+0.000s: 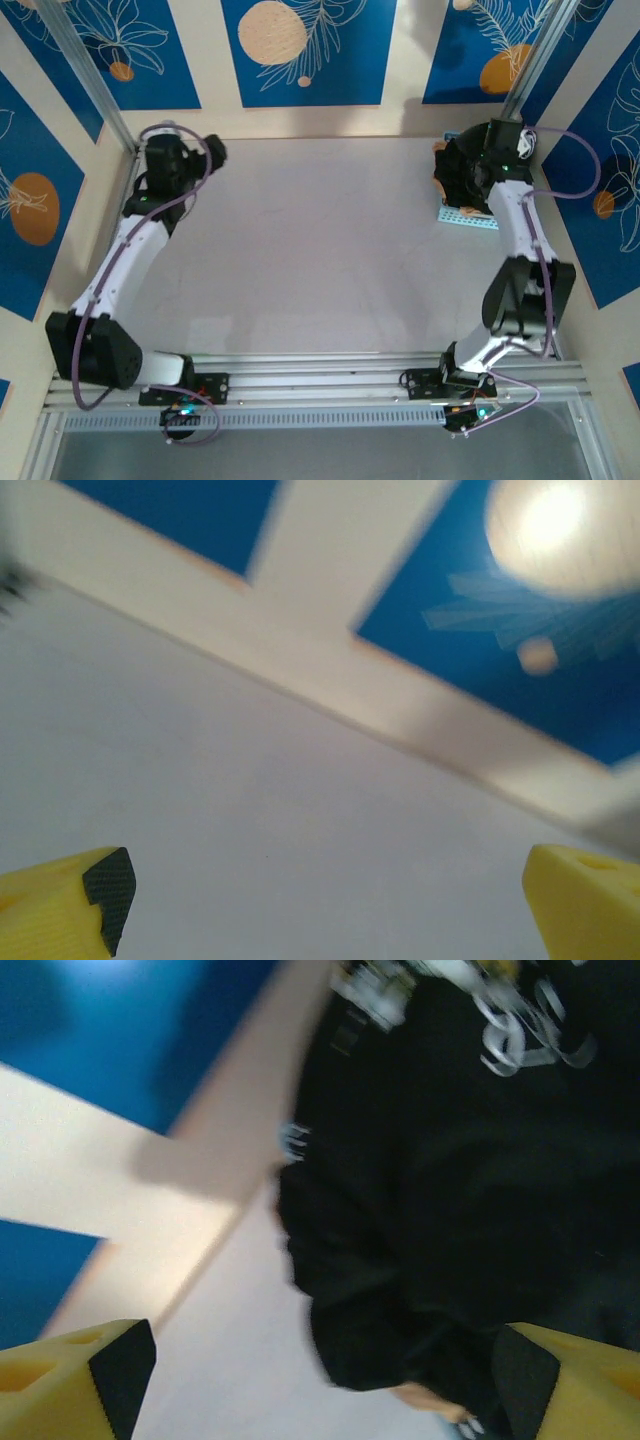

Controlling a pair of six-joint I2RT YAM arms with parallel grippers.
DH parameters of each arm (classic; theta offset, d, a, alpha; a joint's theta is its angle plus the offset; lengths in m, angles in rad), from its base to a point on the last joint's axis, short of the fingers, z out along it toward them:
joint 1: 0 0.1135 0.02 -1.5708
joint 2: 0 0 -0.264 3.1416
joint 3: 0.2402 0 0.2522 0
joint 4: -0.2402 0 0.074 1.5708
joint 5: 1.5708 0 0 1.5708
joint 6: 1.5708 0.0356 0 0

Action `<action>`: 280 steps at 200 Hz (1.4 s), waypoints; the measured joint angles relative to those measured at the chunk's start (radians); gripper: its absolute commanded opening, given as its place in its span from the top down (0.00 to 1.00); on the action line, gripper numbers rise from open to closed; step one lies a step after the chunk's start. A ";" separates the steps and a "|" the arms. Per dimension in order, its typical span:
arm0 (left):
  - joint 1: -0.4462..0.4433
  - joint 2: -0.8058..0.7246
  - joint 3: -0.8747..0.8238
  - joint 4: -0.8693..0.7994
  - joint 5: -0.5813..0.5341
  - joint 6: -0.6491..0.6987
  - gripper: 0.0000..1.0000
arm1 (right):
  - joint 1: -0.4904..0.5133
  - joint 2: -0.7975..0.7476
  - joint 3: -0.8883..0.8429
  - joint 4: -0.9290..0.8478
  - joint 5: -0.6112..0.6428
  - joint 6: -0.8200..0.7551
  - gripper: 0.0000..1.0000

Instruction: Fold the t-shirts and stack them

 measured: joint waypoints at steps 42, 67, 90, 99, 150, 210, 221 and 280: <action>-0.165 0.063 0.032 -0.108 0.202 -0.019 0.07 | -0.085 0.252 0.163 -0.117 -0.100 0.038 0.24; -0.234 0.063 0.032 -0.127 0.248 -0.037 0.09 | -0.094 0.340 0.230 -0.145 -0.150 0.027 0.44; -0.251 0.062 0.032 -0.142 0.264 -0.042 0.10 | -0.094 0.362 0.234 -0.154 -0.196 0.029 1.00; -0.251 0.061 0.032 -0.151 0.266 -0.041 0.10 | -0.094 0.361 0.233 -0.152 -0.204 0.030 1.00; -0.251 0.055 0.032 -0.203 0.260 -0.033 0.13 | 0.014 0.119 0.119 -0.140 -0.087 0.012 1.00; -0.251 0.053 0.050 -0.278 0.150 -0.036 0.13 | 0.355 -0.079 0.512 -0.122 -0.033 -0.150 1.00; -0.251 0.053 0.078 -0.324 0.093 -0.041 0.12 | 0.395 -0.067 0.618 -0.121 -0.055 -0.175 1.00; -0.251 -0.002 0.147 -0.502 -0.203 -0.063 0.09 | 0.695 0.018 0.829 -0.154 -0.145 -0.248 1.00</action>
